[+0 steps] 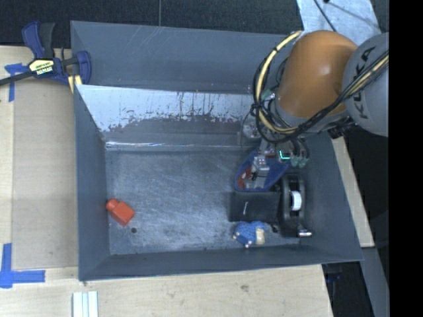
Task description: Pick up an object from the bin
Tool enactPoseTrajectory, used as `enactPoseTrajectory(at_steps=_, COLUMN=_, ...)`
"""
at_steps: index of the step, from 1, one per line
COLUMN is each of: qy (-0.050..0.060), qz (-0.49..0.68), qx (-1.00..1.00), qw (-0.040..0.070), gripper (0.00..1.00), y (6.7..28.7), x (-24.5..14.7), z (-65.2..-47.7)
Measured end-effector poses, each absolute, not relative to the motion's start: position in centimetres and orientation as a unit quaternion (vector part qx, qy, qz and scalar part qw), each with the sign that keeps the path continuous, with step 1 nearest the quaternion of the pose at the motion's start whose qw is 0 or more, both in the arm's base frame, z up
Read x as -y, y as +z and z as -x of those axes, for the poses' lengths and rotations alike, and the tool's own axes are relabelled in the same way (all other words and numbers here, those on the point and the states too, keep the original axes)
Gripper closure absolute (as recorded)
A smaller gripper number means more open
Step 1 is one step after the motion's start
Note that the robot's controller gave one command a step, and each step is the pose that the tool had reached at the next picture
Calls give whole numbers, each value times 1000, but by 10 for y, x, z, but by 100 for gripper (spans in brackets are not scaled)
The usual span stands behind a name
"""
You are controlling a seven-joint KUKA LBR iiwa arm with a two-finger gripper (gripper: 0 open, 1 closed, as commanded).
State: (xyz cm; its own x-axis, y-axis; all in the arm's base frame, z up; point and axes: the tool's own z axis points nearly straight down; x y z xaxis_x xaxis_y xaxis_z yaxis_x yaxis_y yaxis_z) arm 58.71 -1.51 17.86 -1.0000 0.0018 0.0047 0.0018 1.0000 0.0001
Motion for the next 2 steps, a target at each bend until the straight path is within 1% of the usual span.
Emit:
enactPoseTrajectory(at_steps=1, qy=0, qz=-25, qx=1000, qw=0, gripper=0, y=81, x=59, z=-589)
enactPoseTrajectory(at_steps=2, qy=1, qz=-26, qx=1000, qw=-7, gripper=100, y=90, x=58, z=-593)
